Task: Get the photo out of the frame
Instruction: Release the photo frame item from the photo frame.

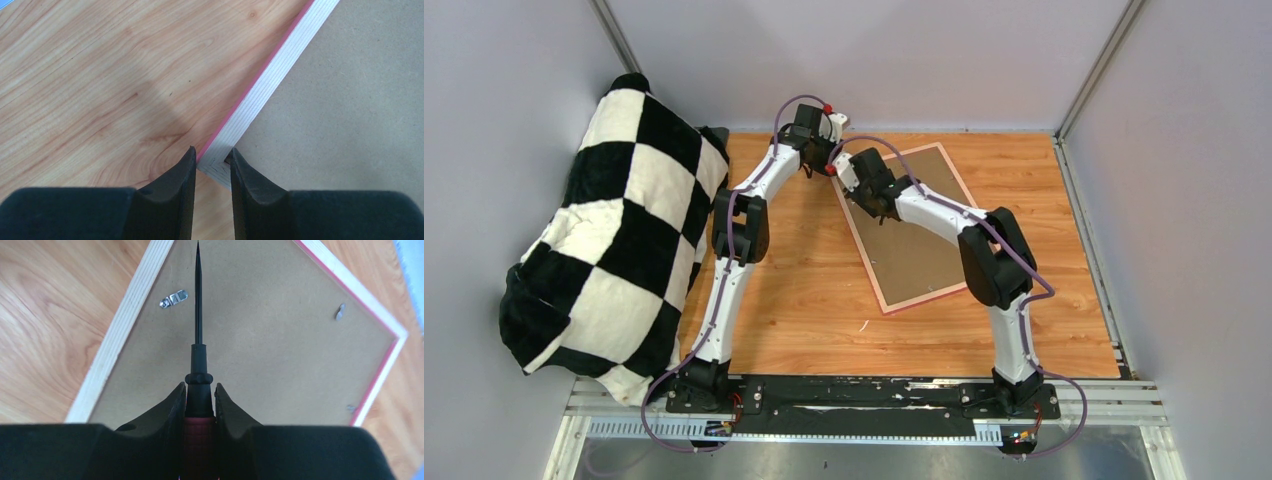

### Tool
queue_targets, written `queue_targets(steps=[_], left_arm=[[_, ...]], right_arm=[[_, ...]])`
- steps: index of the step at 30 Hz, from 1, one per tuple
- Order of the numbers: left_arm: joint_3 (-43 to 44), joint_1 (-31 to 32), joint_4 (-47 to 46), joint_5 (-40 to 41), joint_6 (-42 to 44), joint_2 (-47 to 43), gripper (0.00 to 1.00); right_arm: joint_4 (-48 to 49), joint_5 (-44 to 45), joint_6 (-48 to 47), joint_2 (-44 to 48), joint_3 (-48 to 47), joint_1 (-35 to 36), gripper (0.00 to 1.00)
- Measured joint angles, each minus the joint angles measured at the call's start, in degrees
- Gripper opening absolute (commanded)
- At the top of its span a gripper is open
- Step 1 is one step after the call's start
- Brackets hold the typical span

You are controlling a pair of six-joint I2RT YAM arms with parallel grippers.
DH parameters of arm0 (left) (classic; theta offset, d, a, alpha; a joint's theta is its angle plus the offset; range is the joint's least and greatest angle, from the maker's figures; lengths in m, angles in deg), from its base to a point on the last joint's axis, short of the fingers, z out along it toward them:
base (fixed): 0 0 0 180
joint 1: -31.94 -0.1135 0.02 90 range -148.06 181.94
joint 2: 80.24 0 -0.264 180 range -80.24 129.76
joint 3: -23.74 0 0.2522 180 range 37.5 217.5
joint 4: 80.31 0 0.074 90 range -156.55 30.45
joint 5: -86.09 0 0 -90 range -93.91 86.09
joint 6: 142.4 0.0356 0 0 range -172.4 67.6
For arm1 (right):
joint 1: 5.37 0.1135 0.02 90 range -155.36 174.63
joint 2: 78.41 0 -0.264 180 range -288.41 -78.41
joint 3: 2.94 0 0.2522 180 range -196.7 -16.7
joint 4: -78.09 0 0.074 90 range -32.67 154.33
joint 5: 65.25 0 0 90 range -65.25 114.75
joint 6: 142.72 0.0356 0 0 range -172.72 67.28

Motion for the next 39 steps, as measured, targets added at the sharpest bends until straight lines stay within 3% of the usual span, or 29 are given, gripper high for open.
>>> queue_targets(steps=[9, 16, 23, 39], left_arm=[[0.0, 0.0, 0.0, 0.0, 0.0, 0.0, 0.0], [0.0, 0.0, 0.0, 0.0, 0.0, 0.0, 0.0], [0.0, 0.0, 0.0, 0.0, 0.0, 0.0, 0.0], [0.0, 0.0, 0.0, 0.0, 0.0, 0.0, 0.0]], right_arm=[[3.0, 4.2, -27.9, -1.2, 1.0, 1.3, 0.0], [5.2, 5.8, -42.8, -1.2, 2.0, 1.4, 0.0], [5.5, 7.7, -50.2, -2.4, 2.7, 2.1, 0.0], [6.4, 11.6, -57.6, -3.4, 3.5, 2.6, 0.0]])
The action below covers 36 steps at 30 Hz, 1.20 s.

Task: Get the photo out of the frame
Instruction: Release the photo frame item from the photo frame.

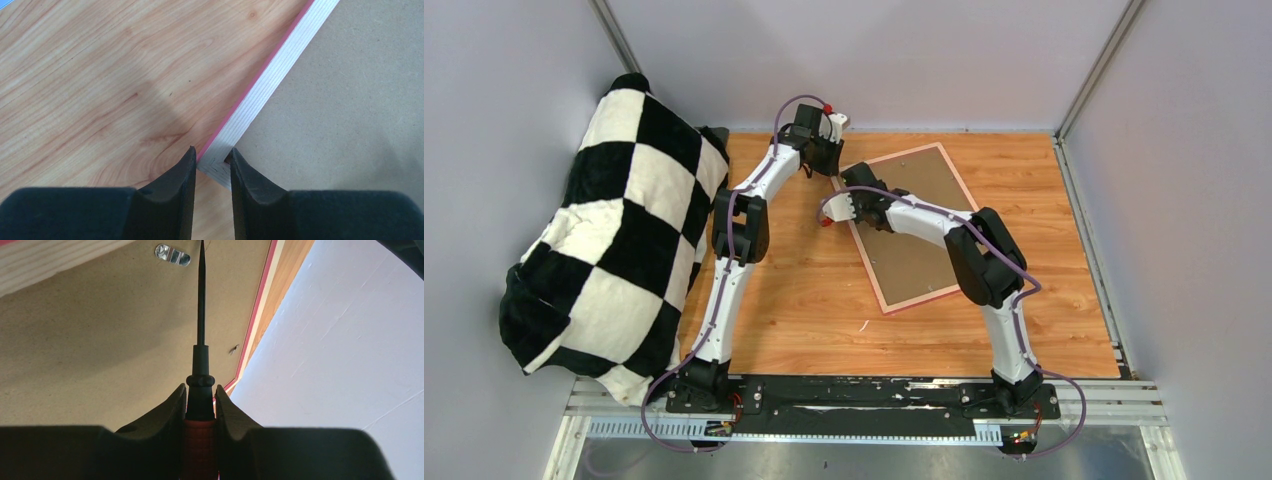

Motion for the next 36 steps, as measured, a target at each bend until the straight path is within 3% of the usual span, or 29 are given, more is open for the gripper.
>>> queue_targets(steps=[36], left_arm=[[0.0, 0.3, 0.5, -0.6, 0.0, 0.0, 0.0]], right_arm=[[-4.6, 1.8, -0.5, 3.8, 2.6, 0.3, 0.0]])
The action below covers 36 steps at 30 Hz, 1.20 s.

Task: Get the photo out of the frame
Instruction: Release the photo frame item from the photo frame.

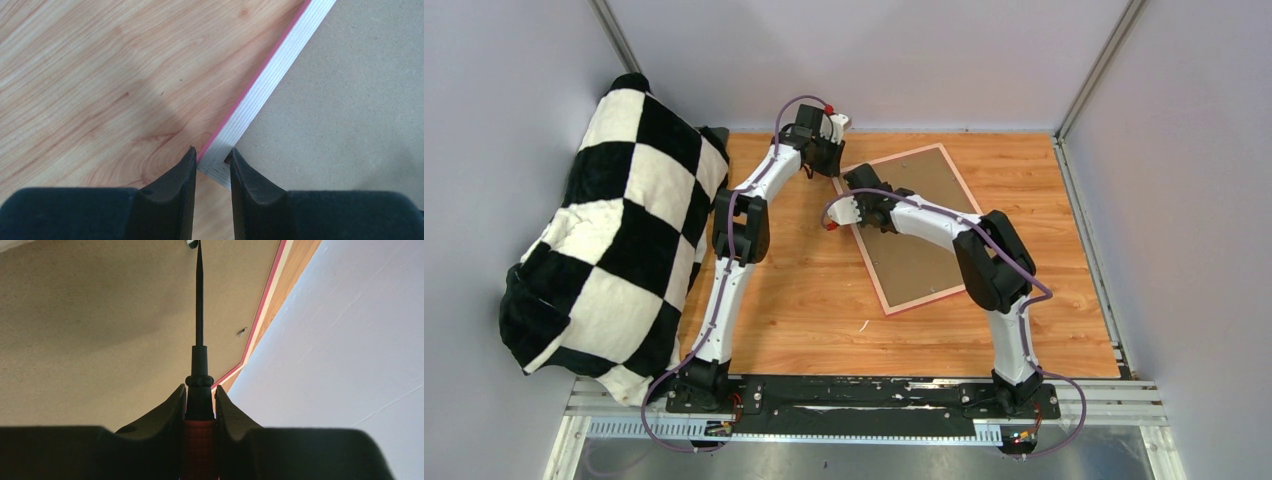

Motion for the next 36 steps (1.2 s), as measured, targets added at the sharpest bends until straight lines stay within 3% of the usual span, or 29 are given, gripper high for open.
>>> queue_targets(steps=[11, 18, 29, 36], left_arm=[[0.0, 0.0, 0.0, 0.0, 0.0, 0.0, 0.0], [0.0, 0.0, 0.0, 0.0, 0.0, 0.0, 0.0], [0.0, 0.0, 0.0, 0.0, 0.0, 0.0, 0.0], [0.0, 0.0, 0.0, 0.0, 0.0, 0.0, 0.0]], right_arm=[[-5.2, 0.7, 8.4, 4.8, -1.4, 0.0, 0.0], [-9.4, -0.8, 23.2, 11.8, -0.6, -0.5, 0.0], [-14.5, -20.4, 51.1, 32.7, 17.5, -8.7, 0.0], [-14.7, -33.2, 65.8, 40.1, 27.8, -10.5, 0.0]])
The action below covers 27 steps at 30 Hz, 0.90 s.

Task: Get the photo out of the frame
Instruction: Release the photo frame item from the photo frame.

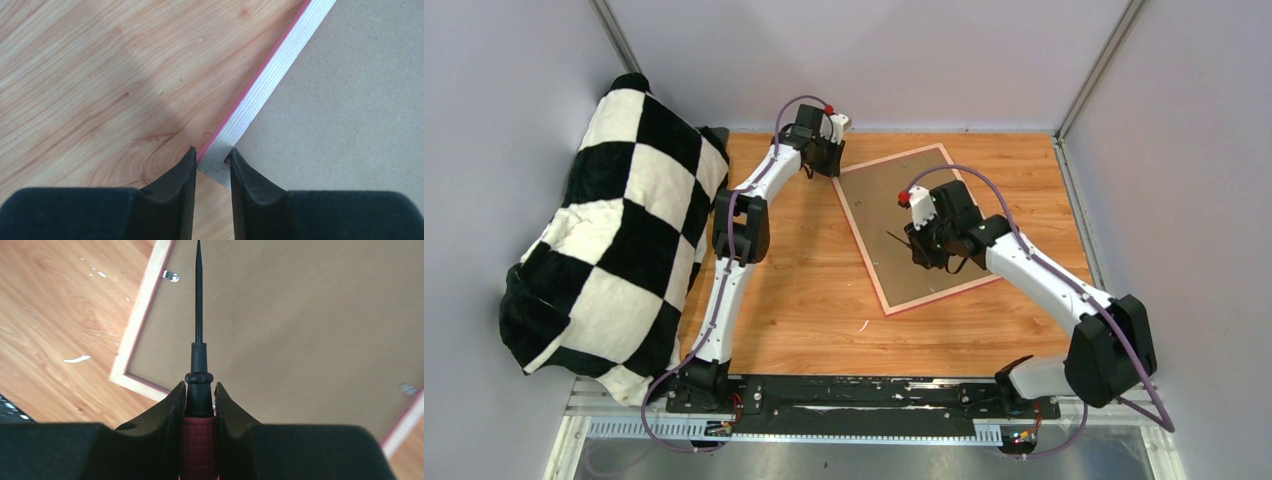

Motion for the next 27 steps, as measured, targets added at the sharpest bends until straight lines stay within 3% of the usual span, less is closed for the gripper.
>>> queue_targets(steps=[4, 10, 27], left_arm=[[0.0, 0.0, 0.0, 0.0, 0.0, 0.0, 0.0], [0.0, 0.0, 0.0, 0.0, 0.0, 0.0, 0.0], [0.0, 0.0, 0.0, 0.0, 0.0, 0.0, 0.0]], right_arm=[[2.9, -3.7, 6.4, 1.9, 4.2, -0.1, 0.0], [5.4, -7.8, 11.9, -2.6, 4.8, -0.1, 0.0], [4.0, -9.5, 13.3, -10.5, 4.5, -0.1, 0.0]])
